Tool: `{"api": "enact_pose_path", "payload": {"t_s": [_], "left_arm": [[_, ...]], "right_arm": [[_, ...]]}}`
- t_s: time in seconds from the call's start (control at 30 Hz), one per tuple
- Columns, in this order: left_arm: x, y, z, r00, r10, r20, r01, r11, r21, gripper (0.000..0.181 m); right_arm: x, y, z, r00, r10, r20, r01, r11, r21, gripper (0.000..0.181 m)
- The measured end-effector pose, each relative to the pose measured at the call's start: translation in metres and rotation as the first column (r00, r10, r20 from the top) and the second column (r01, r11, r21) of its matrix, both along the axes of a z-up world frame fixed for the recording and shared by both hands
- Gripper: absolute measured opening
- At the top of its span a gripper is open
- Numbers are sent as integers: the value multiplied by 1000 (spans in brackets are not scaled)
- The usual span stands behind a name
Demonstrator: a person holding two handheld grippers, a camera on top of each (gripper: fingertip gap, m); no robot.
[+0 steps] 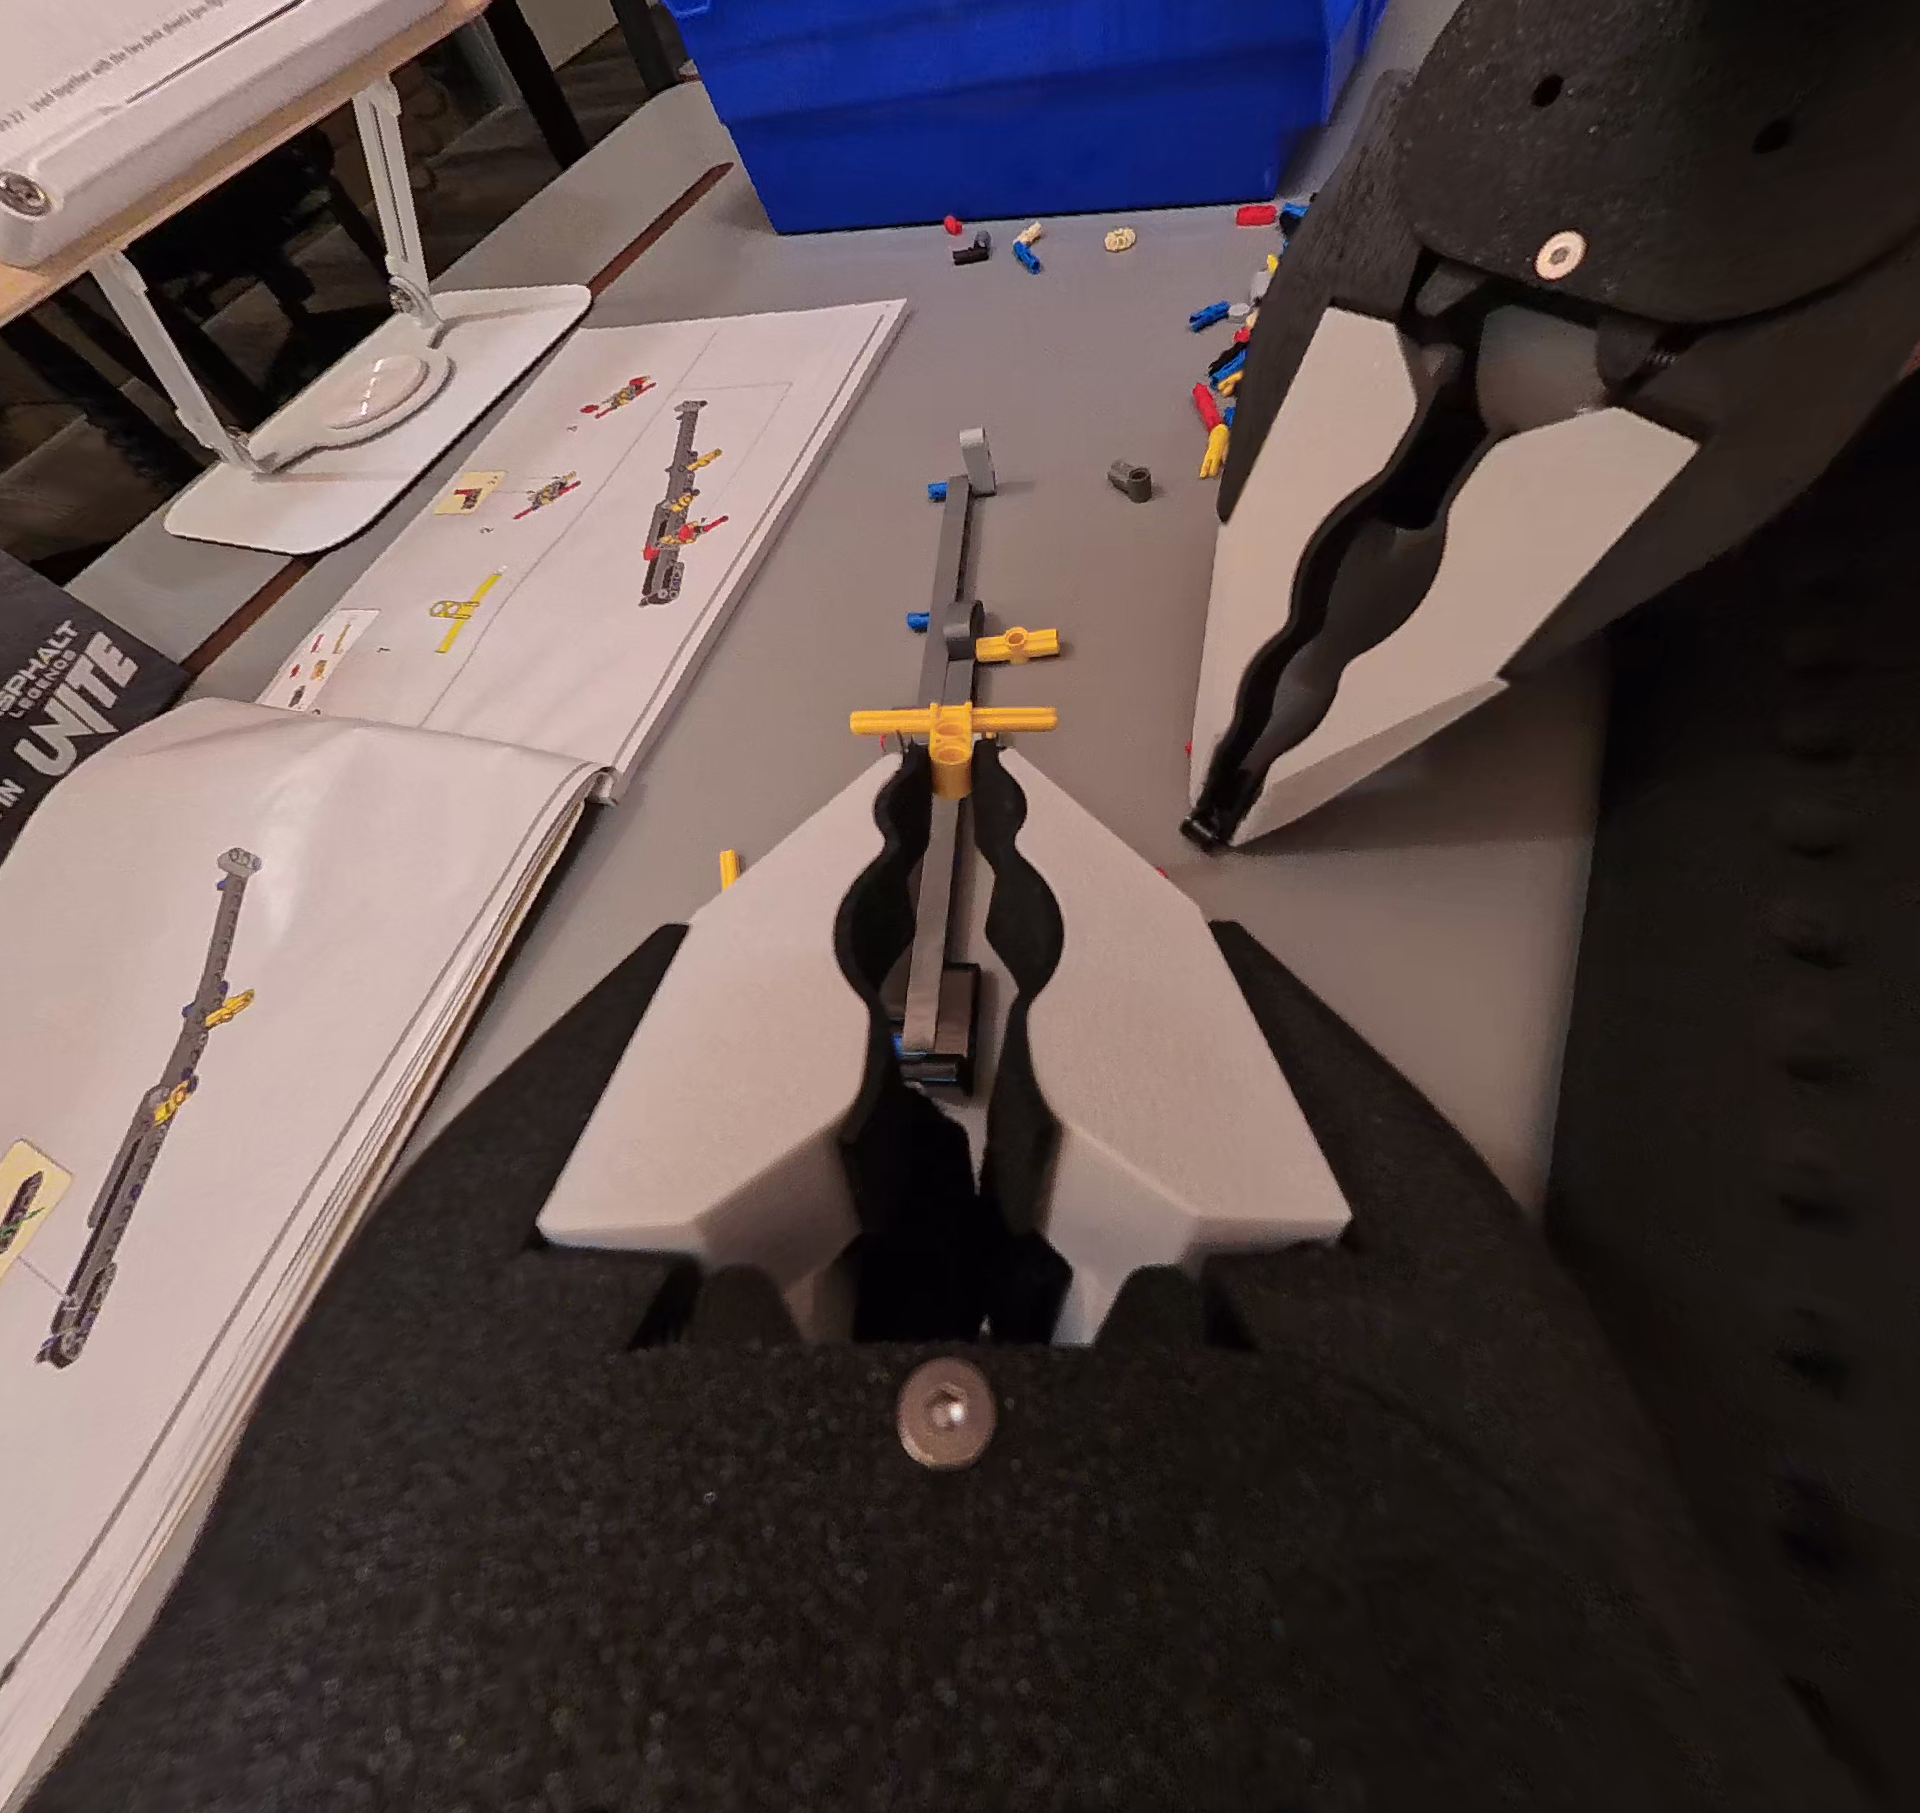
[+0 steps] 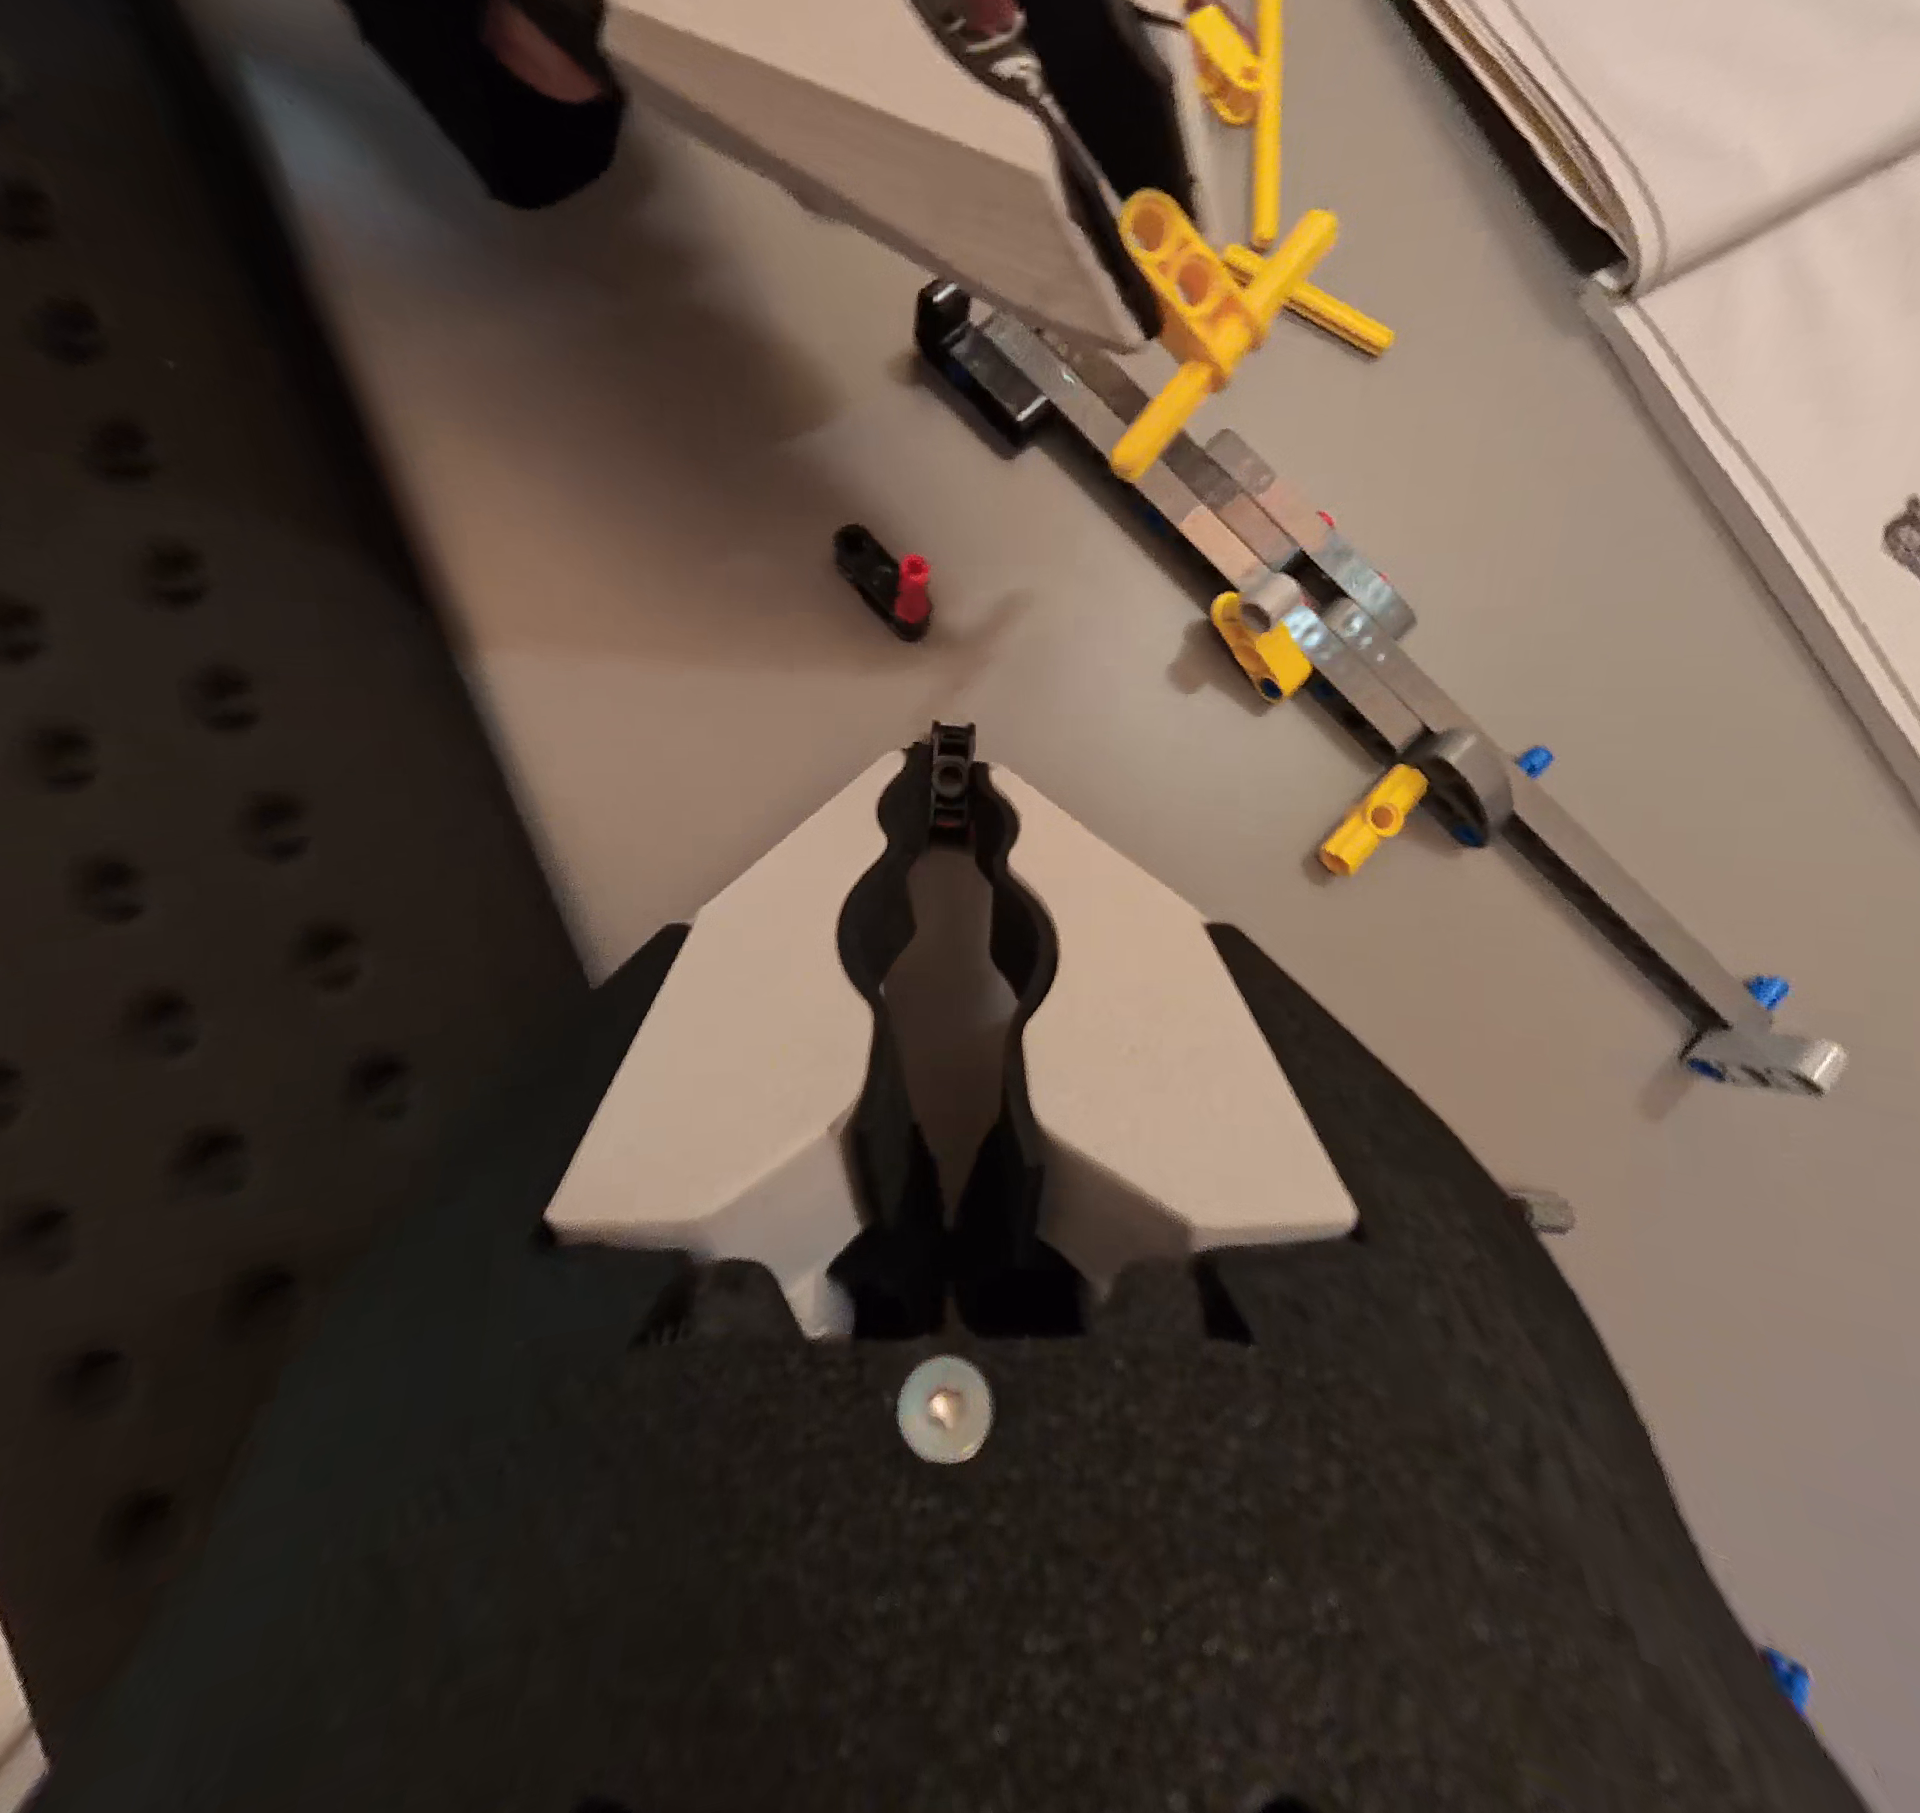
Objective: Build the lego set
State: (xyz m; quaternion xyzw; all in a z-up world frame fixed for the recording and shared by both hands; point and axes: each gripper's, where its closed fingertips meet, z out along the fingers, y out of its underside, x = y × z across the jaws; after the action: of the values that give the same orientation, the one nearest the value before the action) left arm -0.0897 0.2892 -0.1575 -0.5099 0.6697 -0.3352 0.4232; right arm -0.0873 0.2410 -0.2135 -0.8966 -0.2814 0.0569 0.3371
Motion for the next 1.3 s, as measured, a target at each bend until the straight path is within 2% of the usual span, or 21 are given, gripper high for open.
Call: {"api": "enact_pose_path", "payload": {"t_s": [0.03,0.17,0.27,0.33,0.4,0.47,0.57,0.67,0.77,0.87,1.07,1.2,1.23,1.27,1.3], "left_arm": [[0,0,1,1000,2,3,-2,1000,8,6],[1,3,7,999,22,38,-24,998,52,6],[1,9,16,995,52,85,-62,991,121,6],[1,13,26,987,73,141,-100,976,196,6],[-1,20,37,974,104,200,-164,936,312,6],[-3,22,46,963,112,246,-209,886,414,6],[-6,22,61,942,117,316,-269,826,495,6],[-9,21,74,919,119,376,-323,776,542,6],[-8,18,73,922,111,372,-326,741,587,6],[-6,16,70,928,107,356,-323,706,630,6],[-3,12,72,926,107,362,-328,702,632,6],[-2,14,69,930,121,348,-332,681,652,6],[-1,14,65,936,126,329,-322,684,654,6],[0,16,61,941,134,311,-315,682,660,6],[0,18,59,944,141,300,-313,676,667,6]], "right_arm": [[2,2,1,999,-28,-16,28,1000,9,7],[8,15,17,980,-126,-151,138,988,75,6],[8,29,42,916,-195,-350,252,959,127,6],[9,39,62,804,-225,-551,345,931,124,6],[9,46,82,625,-207,-753,402,912,83,6],[9,49,96,462,-174,-869,426,904,46,6],[10,51,100,401,-167,-901,459,888,40,6],[-1,50,103,342,-143,-929,419,908,14,6],[-5,50,106,277,-122,-953,403,915,0,6],[0,51,108,263,-120,-957,423,906,2,6],[0,51,108,271,-118,-955,431,902,11,6],[0,50,108,234,-120,-965,415,910,-13,6],[1,50,102,270,-152,-951,414,910,-28,6],[4,49,94,356,-194,-914,425,905,-26,6],[9,46,83,473,-257,-843,442,897,-25,6]]}}
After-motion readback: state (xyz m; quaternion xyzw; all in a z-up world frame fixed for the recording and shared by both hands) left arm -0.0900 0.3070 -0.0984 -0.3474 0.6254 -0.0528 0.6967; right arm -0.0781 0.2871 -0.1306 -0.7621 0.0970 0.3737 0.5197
